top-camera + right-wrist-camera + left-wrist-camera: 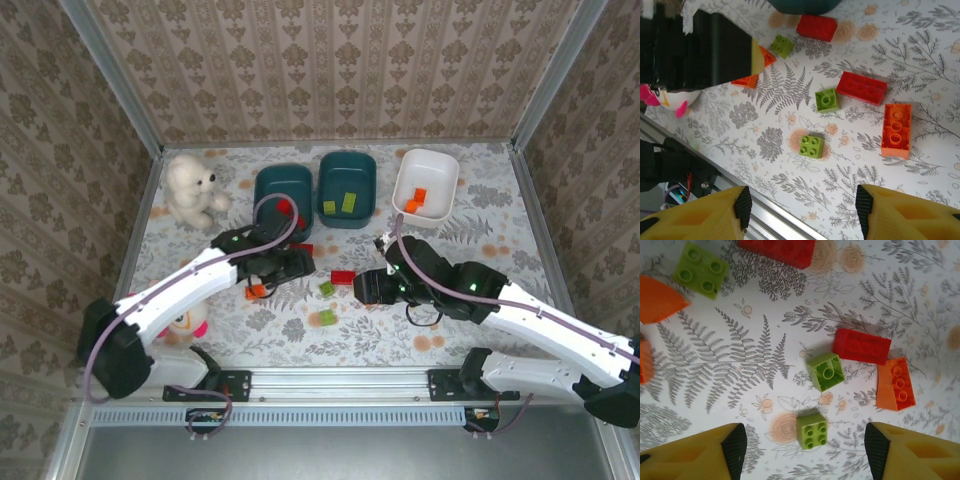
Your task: Sort the legos into containers by color
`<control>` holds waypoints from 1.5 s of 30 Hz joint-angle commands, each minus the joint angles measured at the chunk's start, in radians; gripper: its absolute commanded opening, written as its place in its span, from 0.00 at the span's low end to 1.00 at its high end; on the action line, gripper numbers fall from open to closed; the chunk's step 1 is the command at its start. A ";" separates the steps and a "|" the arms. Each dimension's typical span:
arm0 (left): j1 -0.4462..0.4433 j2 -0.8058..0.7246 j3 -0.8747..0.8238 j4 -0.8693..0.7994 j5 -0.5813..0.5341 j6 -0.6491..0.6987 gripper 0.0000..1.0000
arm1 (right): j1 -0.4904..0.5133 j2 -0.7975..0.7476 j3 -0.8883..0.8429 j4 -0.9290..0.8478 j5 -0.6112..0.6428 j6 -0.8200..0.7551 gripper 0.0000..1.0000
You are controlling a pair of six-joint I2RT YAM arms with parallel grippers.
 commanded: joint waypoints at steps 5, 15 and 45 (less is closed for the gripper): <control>-0.089 0.173 0.105 0.023 -0.011 -0.609 0.69 | 0.010 -0.092 -0.022 -0.061 0.073 0.011 0.60; -0.188 0.474 0.395 -0.029 -0.039 -0.964 0.72 | 0.012 -0.257 -0.039 -0.191 0.143 0.048 0.60; -0.170 0.754 0.518 -0.030 -0.103 -1.199 0.56 | 0.012 -0.355 -0.051 -0.292 0.153 0.058 0.63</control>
